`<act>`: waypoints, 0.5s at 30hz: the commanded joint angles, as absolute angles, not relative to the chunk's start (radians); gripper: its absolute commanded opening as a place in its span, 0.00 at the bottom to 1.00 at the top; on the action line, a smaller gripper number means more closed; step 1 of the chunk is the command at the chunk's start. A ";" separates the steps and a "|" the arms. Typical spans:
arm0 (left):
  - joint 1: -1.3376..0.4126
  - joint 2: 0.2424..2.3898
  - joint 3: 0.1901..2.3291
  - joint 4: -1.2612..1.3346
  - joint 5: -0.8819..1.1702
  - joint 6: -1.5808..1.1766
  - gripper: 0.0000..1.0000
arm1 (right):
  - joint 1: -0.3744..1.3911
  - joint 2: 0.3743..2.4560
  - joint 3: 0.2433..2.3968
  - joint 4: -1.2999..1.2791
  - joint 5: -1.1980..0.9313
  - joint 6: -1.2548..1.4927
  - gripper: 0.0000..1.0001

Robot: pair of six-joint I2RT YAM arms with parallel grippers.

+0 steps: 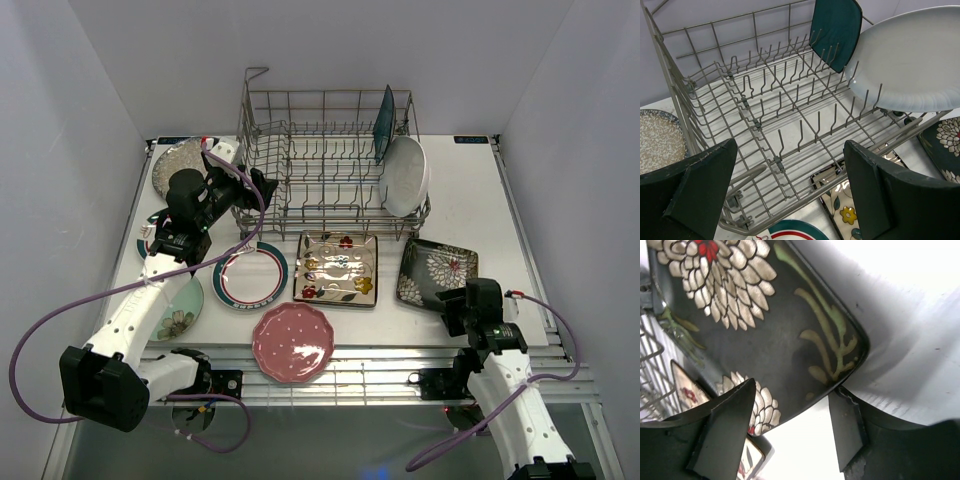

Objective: Load the plates into the dish rack
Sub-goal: Pick up the plate from the corner of the board.

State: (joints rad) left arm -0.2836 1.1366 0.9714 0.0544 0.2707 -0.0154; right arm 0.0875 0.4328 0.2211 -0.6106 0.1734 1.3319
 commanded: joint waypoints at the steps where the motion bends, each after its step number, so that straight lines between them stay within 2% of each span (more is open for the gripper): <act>1: -0.285 1.103 0.968 0.048 0.276 -0.014 0.98 | 0.091 0.492 0.267 -0.678 0.262 1.328 0.65; 9: -0.287 1.097 0.968 0.048 0.276 -0.015 0.98 | 0.091 0.408 0.265 -0.637 0.345 1.355 0.63; 15: -0.287 1.100 0.968 0.048 0.278 -0.014 0.98 | 0.089 0.462 0.276 -0.609 0.318 1.344 0.63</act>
State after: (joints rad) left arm -0.2836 1.1362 0.9714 0.0532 0.2707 -0.0154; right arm 0.0872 0.4305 0.2440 -0.6399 0.2932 1.3331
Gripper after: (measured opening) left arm 0.976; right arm 0.630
